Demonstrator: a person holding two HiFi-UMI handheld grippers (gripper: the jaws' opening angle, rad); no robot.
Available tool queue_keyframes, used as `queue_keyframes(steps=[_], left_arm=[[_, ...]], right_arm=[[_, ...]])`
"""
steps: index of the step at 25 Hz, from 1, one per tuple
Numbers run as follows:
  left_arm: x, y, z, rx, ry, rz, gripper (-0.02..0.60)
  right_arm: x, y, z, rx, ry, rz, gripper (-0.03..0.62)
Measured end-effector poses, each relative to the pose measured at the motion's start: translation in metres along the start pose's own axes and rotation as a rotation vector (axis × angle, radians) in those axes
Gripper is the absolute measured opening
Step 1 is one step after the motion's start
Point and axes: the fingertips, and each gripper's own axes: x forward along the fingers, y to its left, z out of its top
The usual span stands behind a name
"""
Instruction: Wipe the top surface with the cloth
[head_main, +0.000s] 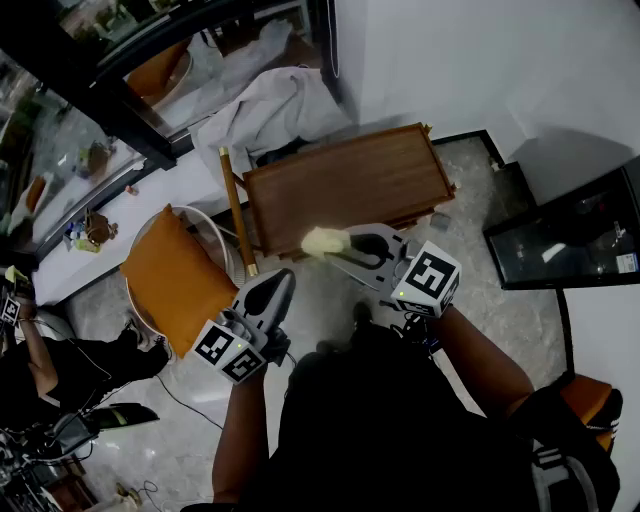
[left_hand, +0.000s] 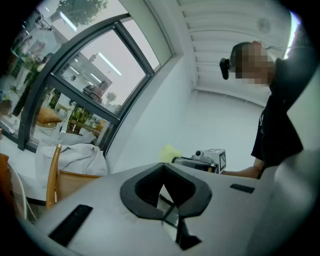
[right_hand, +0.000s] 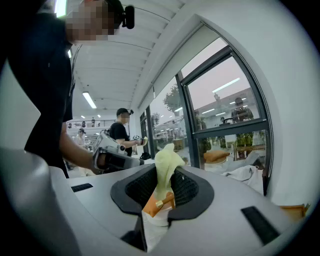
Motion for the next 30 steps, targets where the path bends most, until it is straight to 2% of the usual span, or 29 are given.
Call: queue_keyframes(steps=[5, 8, 14, 21, 25, 30], left_arm=[[0.034, 0.012, -0.005, 0.021, -0.018, 0.046, 0.012], [0.041, 0.022, -0.014, 0.035, 0.01, 0.069, 0.012], [0.046, 0.048, -0.015, 0.011, 0.022, 0.117, 0.012], [0.041, 0.077, -0.013, 0.011, 0.049, 0.212, 0.012], [0.023, 0.109, -0.01, -0.019, 0.041, 0.298, 0.012], [0.021, 0.176, -0.001, -0.084, 0.054, 0.33, 0.012]], right_arm=[[-0.008, -0.027, -0.015, 0.016, 0.017, 0.005, 0.089], [-0.01, -0.033, -0.025, 0.044, 0.029, -0.017, 0.088], [-0.004, -0.044, -0.033, 0.091, 0.049, -0.039, 0.089], [0.015, -0.077, -0.05, 0.234, 0.05, -0.025, 0.089], [0.045, -0.096, -0.063, 0.322, 0.073, -0.05, 0.089], [0.106, -0.13, -0.065, 0.316, 0.12, -0.059, 0.089]])
